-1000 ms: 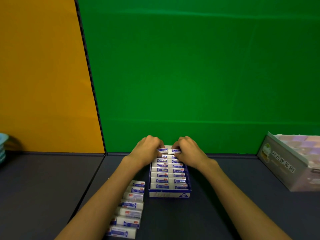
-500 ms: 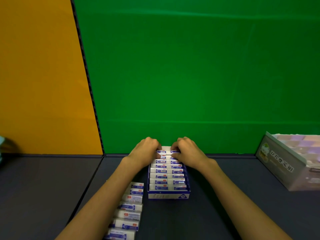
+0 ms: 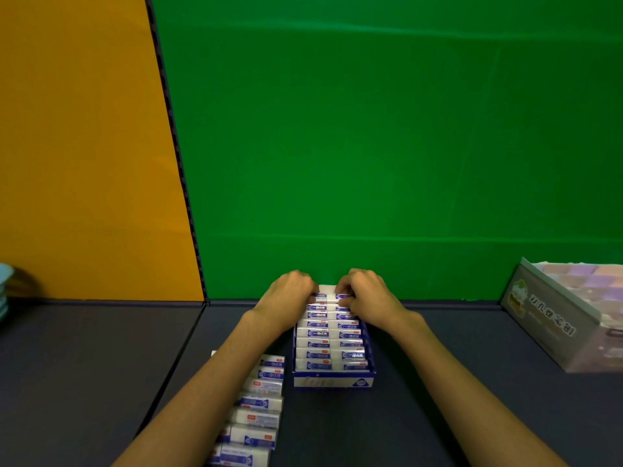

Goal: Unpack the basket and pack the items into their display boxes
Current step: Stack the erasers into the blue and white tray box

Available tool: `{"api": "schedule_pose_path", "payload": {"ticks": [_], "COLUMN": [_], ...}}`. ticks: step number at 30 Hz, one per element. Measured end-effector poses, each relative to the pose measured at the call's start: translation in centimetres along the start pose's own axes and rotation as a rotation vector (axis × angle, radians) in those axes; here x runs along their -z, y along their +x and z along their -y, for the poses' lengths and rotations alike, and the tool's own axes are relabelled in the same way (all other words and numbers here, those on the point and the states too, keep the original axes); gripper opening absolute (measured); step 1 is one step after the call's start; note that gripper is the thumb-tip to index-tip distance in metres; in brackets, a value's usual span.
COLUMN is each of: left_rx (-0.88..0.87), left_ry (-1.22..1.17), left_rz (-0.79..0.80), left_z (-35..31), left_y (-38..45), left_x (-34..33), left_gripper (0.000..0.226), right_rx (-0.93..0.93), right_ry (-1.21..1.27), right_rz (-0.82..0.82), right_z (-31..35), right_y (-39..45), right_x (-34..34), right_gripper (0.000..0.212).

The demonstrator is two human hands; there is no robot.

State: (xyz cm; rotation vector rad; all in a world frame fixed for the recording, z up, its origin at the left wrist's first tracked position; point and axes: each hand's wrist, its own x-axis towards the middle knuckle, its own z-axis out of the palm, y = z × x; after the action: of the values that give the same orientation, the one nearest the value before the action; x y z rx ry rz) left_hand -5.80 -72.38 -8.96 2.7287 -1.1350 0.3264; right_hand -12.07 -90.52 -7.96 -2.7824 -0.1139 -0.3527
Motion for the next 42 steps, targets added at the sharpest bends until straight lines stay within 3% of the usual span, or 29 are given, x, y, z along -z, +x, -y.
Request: {"api": "schedule_pose_path", "payload": {"ticks": [11,17,22,27,34,42], "left_rx": [-0.011,0.033,0.054,0.101,0.152,0.19], "left_ry": [-0.072,-0.151,-0.286,-0.394,-0.418,-0.289], "left_rz": [-0.047,-0.157,-0.04,0.055,0.197,0.04], "left_z": [-0.1,0.7,3.3,5.5,7.4,8.3], "left_y": [-0.9,-3.3,-7.2,-10.8,-13.1,-13.5], "left_x": [0.5,2.5,4.5,5.4,5.0,3.7], "left_gripper": [0.013,0.03,0.024,0.017,0.016,0.007], "right_rx": [-0.018,0.065,0.196,0.303,0.303,0.258], "right_ry": [-0.019,-0.073,0.035,0.074,0.097,0.036], "right_rz": [0.024,-0.027,-0.021,0.12,0.315,0.187], "right_z": [0.4,2.8,6.3,9.3,11.0,11.6], "right_y": [-0.3,-0.9,-1.3,-1.8,-2.9,-2.3], "right_x": [0.2,0.7,0.5,-0.6,-1.9,-3.0], "right_gripper": [0.016,0.024,0.016,0.015,0.014,0.014]}}
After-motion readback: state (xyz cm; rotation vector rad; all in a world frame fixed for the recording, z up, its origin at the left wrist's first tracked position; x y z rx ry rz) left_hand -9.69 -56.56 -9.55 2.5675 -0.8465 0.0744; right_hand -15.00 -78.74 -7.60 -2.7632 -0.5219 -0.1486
